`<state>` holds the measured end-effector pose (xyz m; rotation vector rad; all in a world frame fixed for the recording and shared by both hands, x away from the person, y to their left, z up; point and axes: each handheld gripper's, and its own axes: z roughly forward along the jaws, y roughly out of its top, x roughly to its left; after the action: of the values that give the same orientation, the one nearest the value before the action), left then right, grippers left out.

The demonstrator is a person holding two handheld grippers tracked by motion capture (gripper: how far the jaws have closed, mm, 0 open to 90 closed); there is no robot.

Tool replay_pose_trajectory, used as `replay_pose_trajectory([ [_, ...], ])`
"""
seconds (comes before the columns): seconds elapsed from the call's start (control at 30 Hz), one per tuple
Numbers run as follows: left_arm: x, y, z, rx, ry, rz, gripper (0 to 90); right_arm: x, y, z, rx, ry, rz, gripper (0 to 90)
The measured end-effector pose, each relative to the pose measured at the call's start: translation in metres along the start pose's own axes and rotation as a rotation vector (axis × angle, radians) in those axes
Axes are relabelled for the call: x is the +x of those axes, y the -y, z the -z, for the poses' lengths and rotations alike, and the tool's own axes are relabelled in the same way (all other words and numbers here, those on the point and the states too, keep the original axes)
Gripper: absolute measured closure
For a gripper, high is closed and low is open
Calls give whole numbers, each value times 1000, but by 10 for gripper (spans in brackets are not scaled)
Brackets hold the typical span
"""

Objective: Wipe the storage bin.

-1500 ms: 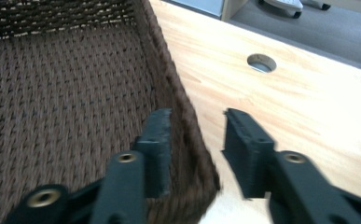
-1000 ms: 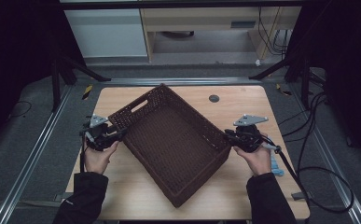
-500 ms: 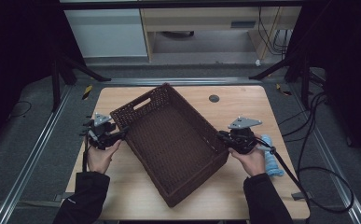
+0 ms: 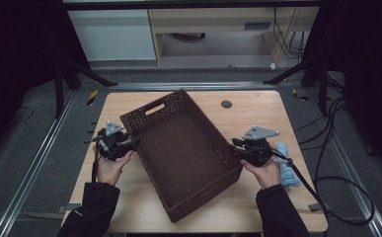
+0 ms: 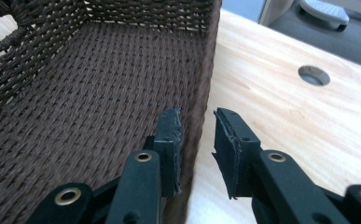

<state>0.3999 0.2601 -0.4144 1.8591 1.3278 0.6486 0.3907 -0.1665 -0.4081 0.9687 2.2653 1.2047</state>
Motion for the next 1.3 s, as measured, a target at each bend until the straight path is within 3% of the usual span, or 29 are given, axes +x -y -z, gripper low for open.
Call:
replay_pose_trajectory([
  [0.17,5,-2,-7,-14,3,-2,524,-2,-7,-16,-5,-13,2,700],
  [0.3,5,-2,-5,-15,10,-2,517,3,-3,-23,23,-31,4,771],
  [0.5,-5,0,5,-6,25,-16,445,9,-1,-19,23,-20,11,776],
  [0.57,-12,3,10,-5,12,-38,438,9,0,-18,22,-23,7,773],
  [0.67,-18,12,15,-2,18,-39,435,15,4,-12,17,-32,-14,760],
  [0.77,-18,11,12,9,41,-28,498,17,5,-10,20,-34,-6,745],
  [0.8,-18,9,9,3,30,-32,512,16,4,-8,18,-43,-4,694],
  [0.93,-14,1,0,9,16,-31,555,11,-2,-9,-14,-39,-31,683],
  [1.13,-13,-4,-12,-3,1,-52,565,10,-7,-18,-14,-34,-28,680],
  [1.3,-7,-7,-21,-9,38,-27,537,12,-5,-21,-5,-52,-36,725],
])
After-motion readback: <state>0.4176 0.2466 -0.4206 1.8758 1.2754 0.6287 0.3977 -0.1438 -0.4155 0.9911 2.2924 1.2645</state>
